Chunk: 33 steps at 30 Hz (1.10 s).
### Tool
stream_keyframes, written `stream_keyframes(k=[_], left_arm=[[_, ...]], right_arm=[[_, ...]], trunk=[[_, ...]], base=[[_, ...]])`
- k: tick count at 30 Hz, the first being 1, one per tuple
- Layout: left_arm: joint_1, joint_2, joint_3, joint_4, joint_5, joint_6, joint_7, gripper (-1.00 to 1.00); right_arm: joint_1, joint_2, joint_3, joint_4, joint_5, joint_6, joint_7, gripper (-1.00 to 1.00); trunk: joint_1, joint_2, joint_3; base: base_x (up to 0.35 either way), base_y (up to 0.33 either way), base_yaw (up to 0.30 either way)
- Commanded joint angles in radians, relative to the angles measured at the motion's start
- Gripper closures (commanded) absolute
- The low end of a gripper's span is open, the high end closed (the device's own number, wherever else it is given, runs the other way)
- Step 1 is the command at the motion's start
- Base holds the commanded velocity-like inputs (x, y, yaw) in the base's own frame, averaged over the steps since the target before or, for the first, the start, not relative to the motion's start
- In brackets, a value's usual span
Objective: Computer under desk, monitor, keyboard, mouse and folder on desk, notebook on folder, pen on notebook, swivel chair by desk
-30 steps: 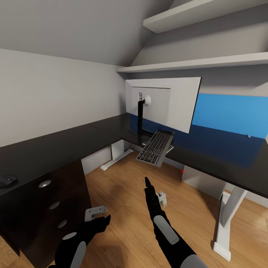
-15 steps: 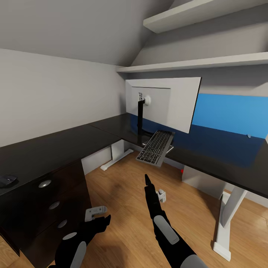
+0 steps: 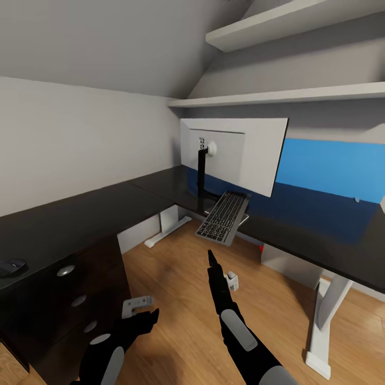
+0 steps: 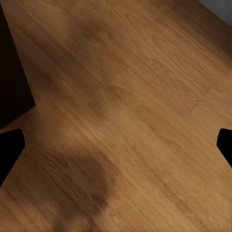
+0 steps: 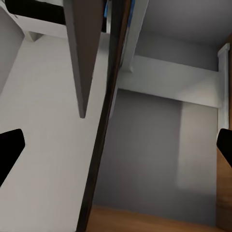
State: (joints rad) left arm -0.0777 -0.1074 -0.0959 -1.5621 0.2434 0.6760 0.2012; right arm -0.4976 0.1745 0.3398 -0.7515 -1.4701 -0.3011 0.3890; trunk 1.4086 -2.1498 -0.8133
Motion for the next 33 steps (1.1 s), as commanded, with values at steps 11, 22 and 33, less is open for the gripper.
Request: stream_keyframes(k=[11, 22, 33], left_arm=[[-0.001, 0.000, -0.001, -0.001, 0.010, 0.004, 0.009, -1.00], [-0.001, 0.000, -0.001, -0.001, 0.010, 0.004, 0.009, -1.00], [-0.001, 0.000, -0.001, -0.001, 0.010, 0.004, 0.008, -1.00]], right_arm=[[-0.001, 0.000, 0.002, 0.004, -0.010, -0.004, 0.005, -1.00], [-0.001, 0.000, 0.005, 0.005, -0.007, -0.006, 0.007, -1.00], [-0.001, 0.000, 0.004, 0.010, -0.011, -0.006, 0.008, -1.00]], trunk=[[-0.042, 0.077, 0.034], [-0.085, 0.154, 0.068], [-0.100, 0.182, 0.081]], base=[[0.000, 0.000, 0.000], [0.000, 0.000, 0.000], [0.000, 0.000, 0.000]])
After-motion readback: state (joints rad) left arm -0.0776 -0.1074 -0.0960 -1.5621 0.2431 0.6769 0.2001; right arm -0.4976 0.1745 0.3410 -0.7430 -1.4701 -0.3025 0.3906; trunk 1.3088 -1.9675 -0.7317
